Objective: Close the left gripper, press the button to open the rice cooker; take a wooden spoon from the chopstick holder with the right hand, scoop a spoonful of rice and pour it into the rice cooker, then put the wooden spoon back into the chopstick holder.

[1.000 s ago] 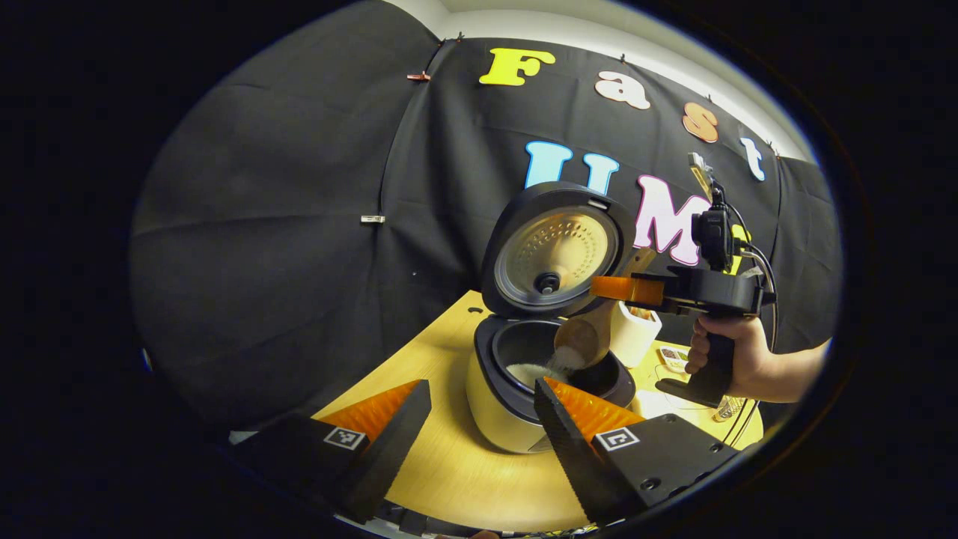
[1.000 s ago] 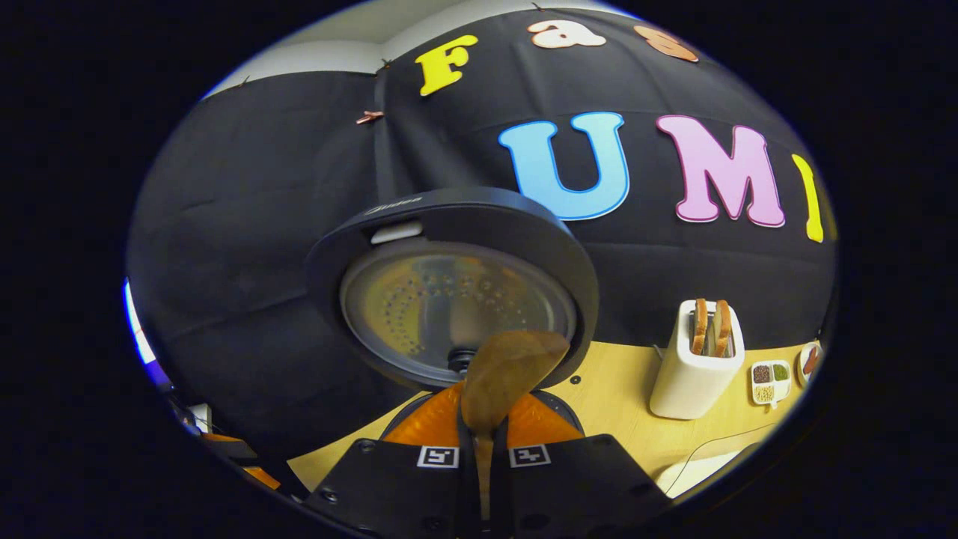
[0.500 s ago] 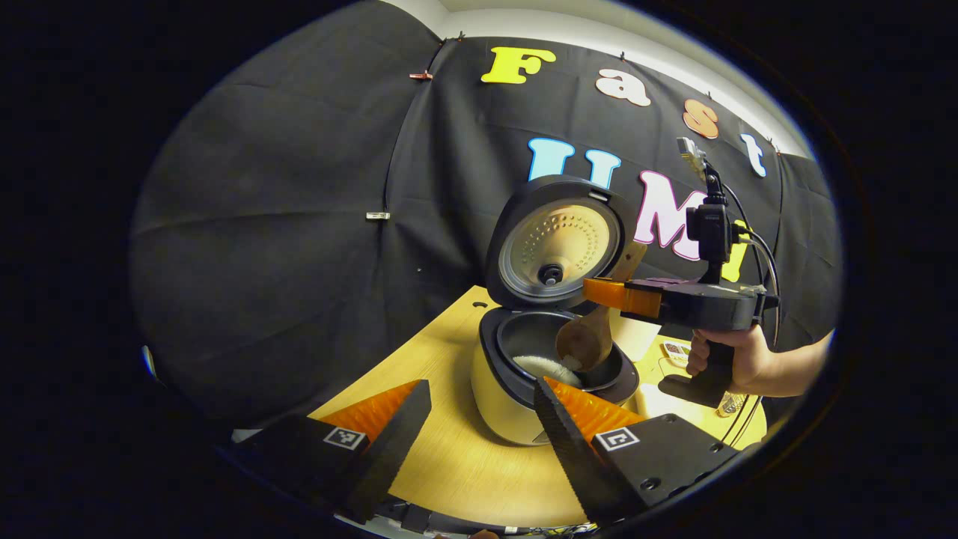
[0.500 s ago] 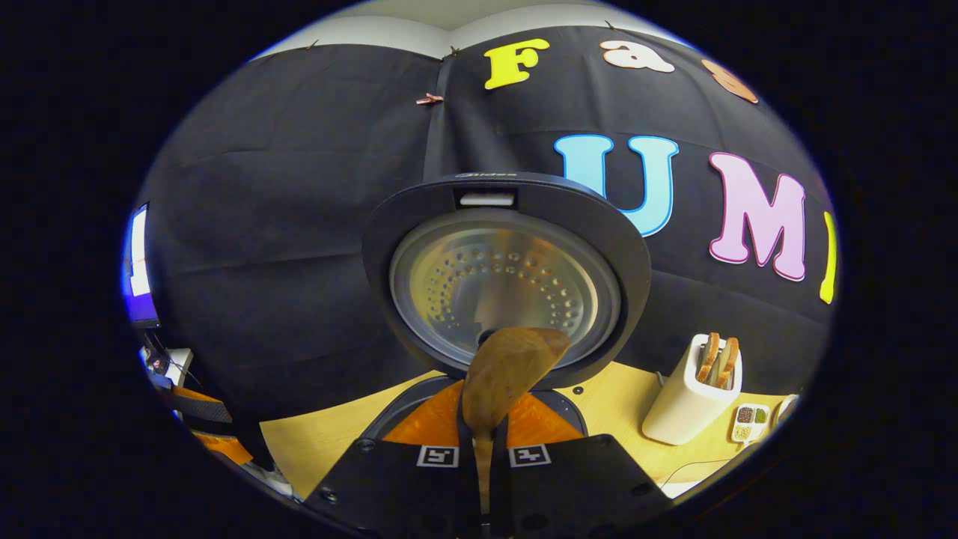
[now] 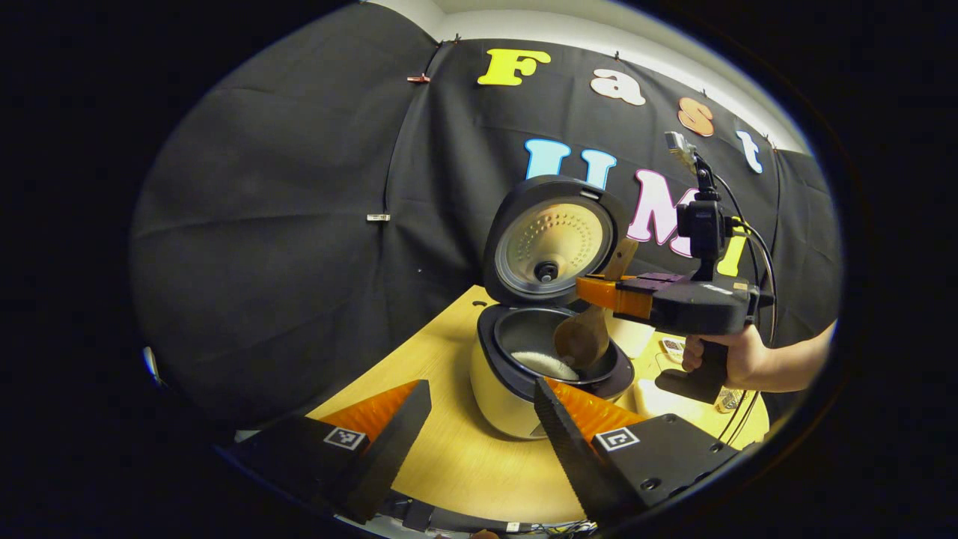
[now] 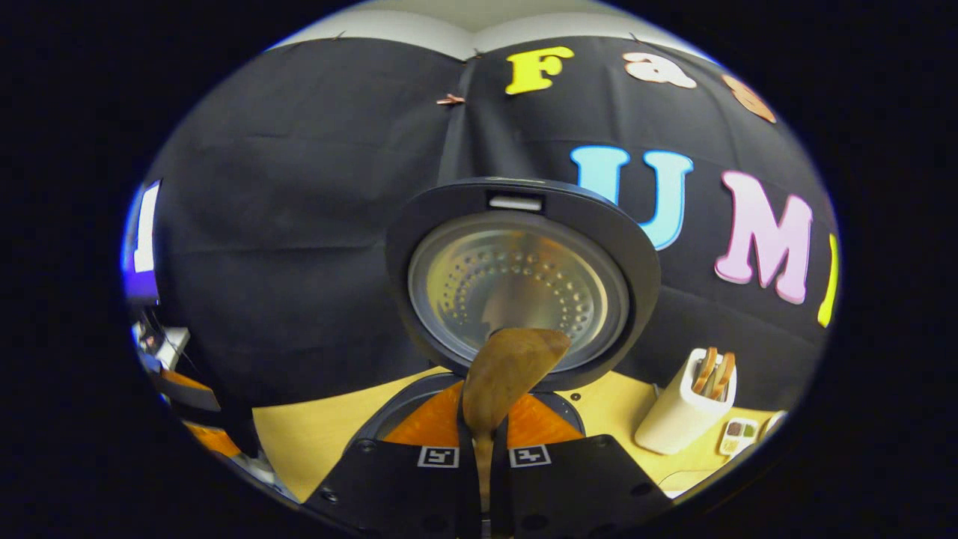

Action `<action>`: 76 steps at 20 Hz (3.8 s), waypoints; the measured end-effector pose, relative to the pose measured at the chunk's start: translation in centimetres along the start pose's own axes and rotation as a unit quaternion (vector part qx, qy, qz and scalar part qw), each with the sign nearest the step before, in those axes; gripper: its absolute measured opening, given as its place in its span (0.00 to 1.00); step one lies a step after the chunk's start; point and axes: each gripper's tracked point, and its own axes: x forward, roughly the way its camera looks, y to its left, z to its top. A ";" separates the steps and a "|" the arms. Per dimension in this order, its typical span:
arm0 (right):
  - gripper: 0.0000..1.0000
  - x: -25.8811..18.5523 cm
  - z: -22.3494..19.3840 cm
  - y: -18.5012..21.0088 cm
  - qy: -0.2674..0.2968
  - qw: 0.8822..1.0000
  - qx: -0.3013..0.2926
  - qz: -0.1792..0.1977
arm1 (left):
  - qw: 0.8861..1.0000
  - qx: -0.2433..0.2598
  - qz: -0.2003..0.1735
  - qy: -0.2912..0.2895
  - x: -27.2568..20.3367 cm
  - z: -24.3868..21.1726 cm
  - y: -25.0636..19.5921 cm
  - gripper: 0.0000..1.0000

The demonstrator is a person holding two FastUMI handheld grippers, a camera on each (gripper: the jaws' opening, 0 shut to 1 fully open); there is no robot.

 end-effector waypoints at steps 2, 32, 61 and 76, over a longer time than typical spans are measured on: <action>0.10 -0.2 -0.5 0.7 0.008 1.000 -0.002 0.010 | 1.000 -0.001 0.003 -0.001 -0.1 -0.1 0.0 0.96; 0.10 -31.2 -7.4 -37.2 -0.028 0.913 0.244 -0.324 | 0.997 -0.006 -0.077 -0.005 3.7 2.9 -20.7 0.96; 0.18 -34.5 -29.0 -45.5 0.063 0.814 0.409 -0.407 | 0.999 -0.008 0.050 -0.015 -0.8 4.5 -23.8 0.96; 0.98 -46.4 -19.0 -41.6 0.012 0.828 0.275 -0.488 | 0.994 0.040 0.054 -0.087 2.6 20.2 -19.5 0.95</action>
